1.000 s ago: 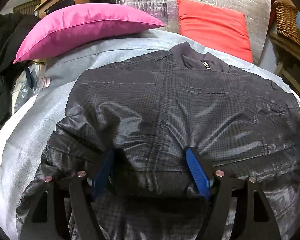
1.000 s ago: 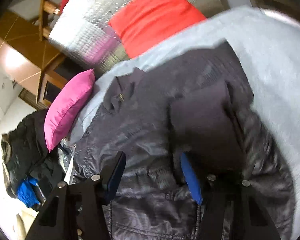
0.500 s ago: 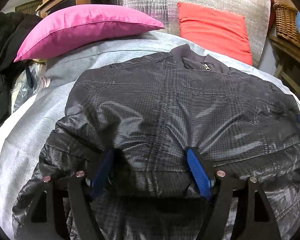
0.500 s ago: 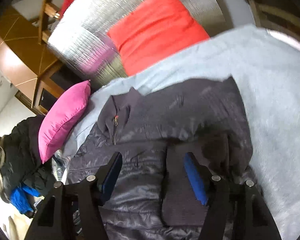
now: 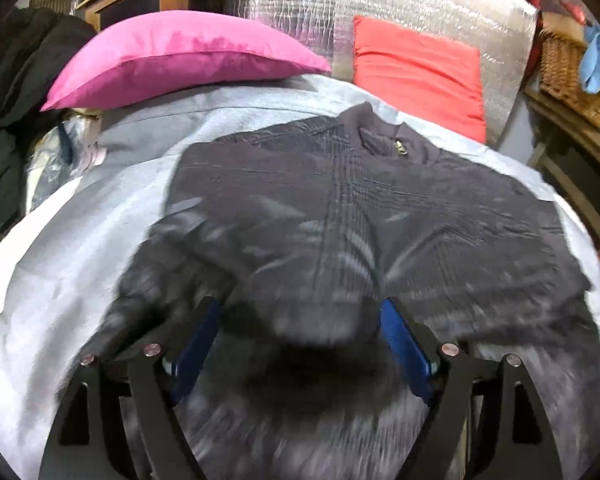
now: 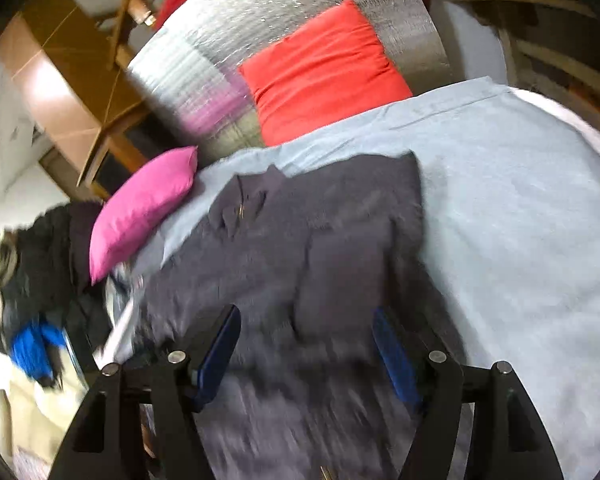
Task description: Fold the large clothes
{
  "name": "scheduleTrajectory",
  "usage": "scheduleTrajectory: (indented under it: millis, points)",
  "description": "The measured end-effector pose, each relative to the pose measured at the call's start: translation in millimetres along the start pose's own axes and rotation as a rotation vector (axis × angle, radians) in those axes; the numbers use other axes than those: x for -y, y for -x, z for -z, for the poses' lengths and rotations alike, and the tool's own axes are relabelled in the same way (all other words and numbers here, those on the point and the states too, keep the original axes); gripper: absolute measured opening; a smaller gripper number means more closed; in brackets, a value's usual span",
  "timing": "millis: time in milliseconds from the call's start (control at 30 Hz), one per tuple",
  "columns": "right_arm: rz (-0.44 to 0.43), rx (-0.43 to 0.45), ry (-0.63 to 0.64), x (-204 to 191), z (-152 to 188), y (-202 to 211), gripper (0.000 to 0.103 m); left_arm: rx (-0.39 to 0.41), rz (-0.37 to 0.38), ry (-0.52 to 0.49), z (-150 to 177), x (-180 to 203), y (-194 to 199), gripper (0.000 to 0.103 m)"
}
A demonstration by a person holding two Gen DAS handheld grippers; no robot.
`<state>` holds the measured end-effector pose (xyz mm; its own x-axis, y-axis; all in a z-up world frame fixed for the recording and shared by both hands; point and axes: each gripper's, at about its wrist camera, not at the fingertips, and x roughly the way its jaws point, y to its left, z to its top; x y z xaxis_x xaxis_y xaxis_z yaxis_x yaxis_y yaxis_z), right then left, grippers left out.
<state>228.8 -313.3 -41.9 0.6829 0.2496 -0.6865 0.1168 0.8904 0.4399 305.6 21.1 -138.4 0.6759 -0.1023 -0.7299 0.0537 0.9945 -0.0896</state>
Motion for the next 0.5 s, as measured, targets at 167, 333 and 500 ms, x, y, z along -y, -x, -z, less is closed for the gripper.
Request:
scheduleTrajectory:
  millis: [167,333,500]
  points:
    - [0.031,0.039,-0.048,31.2,72.8,71.2,0.072,0.033,0.002,0.067,33.1,-49.5,69.4,0.084]
    - [0.024,0.039,-0.142,47.8,133.9,115.2,0.072,0.026,-0.023,0.185,85.0,-106.5,122.8,0.086]
    - [-0.001,0.024,-0.14,37.5,163.9,135.0,0.072,-0.039,-0.025,0.263,138.9,-136.8,145.5,0.086]
